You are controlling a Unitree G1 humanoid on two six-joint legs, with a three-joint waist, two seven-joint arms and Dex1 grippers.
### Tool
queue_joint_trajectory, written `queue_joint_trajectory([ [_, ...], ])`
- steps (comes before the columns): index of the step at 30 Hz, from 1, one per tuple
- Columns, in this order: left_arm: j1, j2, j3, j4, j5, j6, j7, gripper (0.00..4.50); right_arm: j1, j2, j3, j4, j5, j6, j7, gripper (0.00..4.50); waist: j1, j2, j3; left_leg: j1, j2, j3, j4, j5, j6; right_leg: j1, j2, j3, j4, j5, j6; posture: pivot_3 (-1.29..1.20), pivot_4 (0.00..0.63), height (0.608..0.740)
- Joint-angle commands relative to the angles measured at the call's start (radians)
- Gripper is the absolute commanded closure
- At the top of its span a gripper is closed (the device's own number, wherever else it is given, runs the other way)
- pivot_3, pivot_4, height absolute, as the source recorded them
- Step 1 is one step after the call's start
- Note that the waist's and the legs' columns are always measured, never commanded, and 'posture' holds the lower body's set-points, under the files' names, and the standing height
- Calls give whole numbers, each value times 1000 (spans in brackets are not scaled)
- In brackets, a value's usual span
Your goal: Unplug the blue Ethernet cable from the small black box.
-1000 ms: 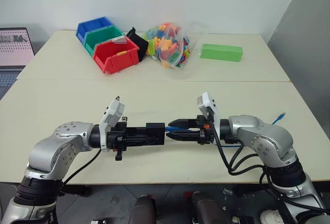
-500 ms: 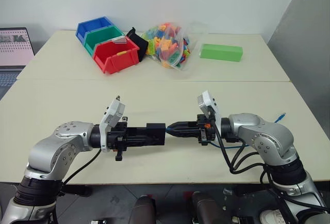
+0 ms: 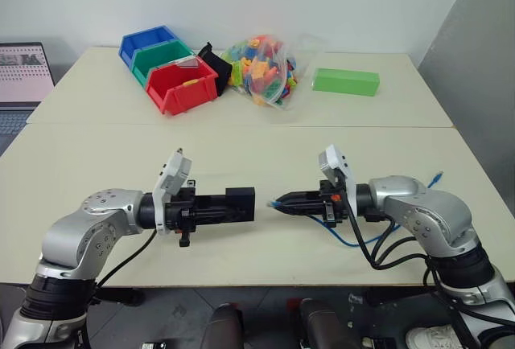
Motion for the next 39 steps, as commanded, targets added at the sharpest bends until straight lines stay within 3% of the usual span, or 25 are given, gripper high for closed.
queue_joint_trajectory([
  [1,19,8,46,4,3,-25,14,3715,11,-7,-64,-1,-6,-33,-19,4419,-2,0,0,0,0,0,0,0,0,0,0,0,0,0,0,0,150,740],
  [6,25,-7,64,18,8,-26,67,3715,-48,102,-75,189,-213,-209,-247,4419,-6,0,0,0,0,0,0,0,0,0,0,0,0,0,0,0,150,740],
  [10,0,-48,77,57,34,-41,156,3715,-180,187,-95,519,-460,-401,-570,4419,-5,0,0,0,0,1,0,0,0,0,0,1,0,0,1,0,150,740],
  [15,-7,-73,75,71,70,-75,209,3715,-279,232,-115,771,-575,-521,-720,4419,-3,0,0,-1,0,1,-1,0,0,-1,0,2,-1,2,-3,0,150,740],
  [17,2,-82,70,73,92,-101,223,3715,-293,243,-132,810,-581,-539,-722,3708,-4,0,0,-2,0,2,-1,0,0,-1,0,2,-1,3,-4,0,150,740],
  [19,10,-94,69,77,109,-123,240,3715,-292,245,-144,812,-584,-554,-716,3374,-4,0,0,-2,0,2,-2,0,0,-1,0,2,-1,3,-5,0,150,740],
  [25,-32,-171,78,175,222,-243,386,3715,-241,205,-162,637,-577,-544,-651,1774,-3,1,0,-2,0,1,-2,0,0,-1,-1,2,-1,3,-5,0,150,740],
  [30,-167,-251,92,421,399,-452,613,3715,-138,127,-81,232,-393,-387,-318,576,7,1,0,-2,0,1,-2,0,0,-1,0,1,0,2,-4,0,150,740],
  [35,-317,-303,108,741,543,-698,835,3715,-128,92,-47,-3,-265,-243,-199,576,7,0,0,-2,0,1,-1,0,0,-1,0,-1,0,3,-4,0,150,740],
  [39,-369,-342,75,922,582,-832,832,3715,-156,100,-37,-24,-260,-190,-205,576,13,0,0,-2,-1,1,0,0,0,0,-1,-3,-1,3,-3,0,150,740],
])
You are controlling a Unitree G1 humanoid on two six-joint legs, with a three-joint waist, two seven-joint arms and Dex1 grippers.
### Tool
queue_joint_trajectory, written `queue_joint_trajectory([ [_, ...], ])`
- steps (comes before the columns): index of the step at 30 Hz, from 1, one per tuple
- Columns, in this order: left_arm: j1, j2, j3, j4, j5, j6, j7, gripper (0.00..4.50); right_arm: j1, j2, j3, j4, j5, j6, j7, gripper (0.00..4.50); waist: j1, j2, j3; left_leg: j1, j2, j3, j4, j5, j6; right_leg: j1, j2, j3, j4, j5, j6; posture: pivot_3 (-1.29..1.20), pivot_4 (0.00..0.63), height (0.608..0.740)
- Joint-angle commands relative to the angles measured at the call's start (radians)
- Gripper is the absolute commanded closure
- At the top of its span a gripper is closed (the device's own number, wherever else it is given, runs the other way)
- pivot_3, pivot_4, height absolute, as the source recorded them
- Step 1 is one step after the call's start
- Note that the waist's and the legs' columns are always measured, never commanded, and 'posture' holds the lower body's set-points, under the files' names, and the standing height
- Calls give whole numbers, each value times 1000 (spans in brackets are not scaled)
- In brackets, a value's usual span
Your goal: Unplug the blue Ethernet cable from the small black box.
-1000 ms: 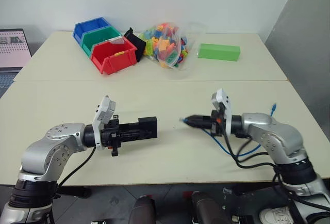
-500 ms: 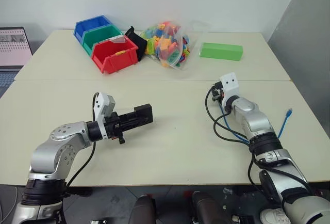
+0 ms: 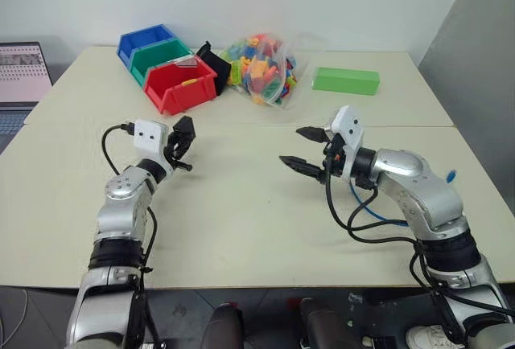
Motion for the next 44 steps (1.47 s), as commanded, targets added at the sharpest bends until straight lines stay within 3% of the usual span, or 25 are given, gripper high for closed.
queue_joint_trajectory([
  [1,-31,-29,-11,116,35,-125,-12,3715,-36,-2,-2,-29,2,29,-3,576,3,0,0,0,0,0,0,0,0,0,0,0,0,0,0,0,150,740],
  [6,-27,-48,-10,219,37,-176,-61,3715,-48,2,18,-20,-21,34,-2,576,7,0,0,0,0,0,0,0,0,0,0,-1,0,0,0,0,150,740],
  [7,-25,-48,-7,233,36,-179,-68,3012,-48,3,20,-20,-22,34,-2,525,7,0,0,0,0,0,0,0,0,0,0,-1,0,0,0,0,150,740],
  [9,-16,-50,3,246,26,-174,-83,2726,-46,5,24,-21,-25,34,-2,525,7,0,0,0,0,0,0,0,0,0,0,-1,0,0,0,0,150,740],
  [14,20,-49,21,206,6,-158,-99,1520,-40,9,35,-27,-34,37,0,525,5,0,0,0,0,0,0,0,0,0,0,-1,0,0,0,0,150,740],
  [19,138,-25,37,-7,-24,2,-89,401,-19,10,36,-45,-34,51,-10,525,-4,0,0,1,0,1,0,0,0,0,0,0,1,0,0,0,150,740],
  [24,293,52,52,-324,-56,196,-113,401,52,0,15,-69,-44,57,-46,525,-15,0,0,1,1,0,-1,0,0,0,0,0,1,0,0,0,150,740],
  [28,432,218,84,-559,-89,296,-246,401,140,-65,-59,-95,-12,61,-20,525,-17,0,0,1,1,0,-1,0,0,0,0,3,1,-1,1,0,150,740],
  [36,472,423,138,-699,-226,458,-479,401,139,-199,-162,-24,58,59,107,525,-10,0,1,2,1,0,-1,0,0,0,-1,2,-1,-3,4,0,150,740],
  [44,446,479,156,-727,-272,522,-538,401,137,-228,-194,36,45,36,109,525,-15,1,2,2,1,0,-2,0,0,0,0,3,-1,-3,3,0,150,740],
])
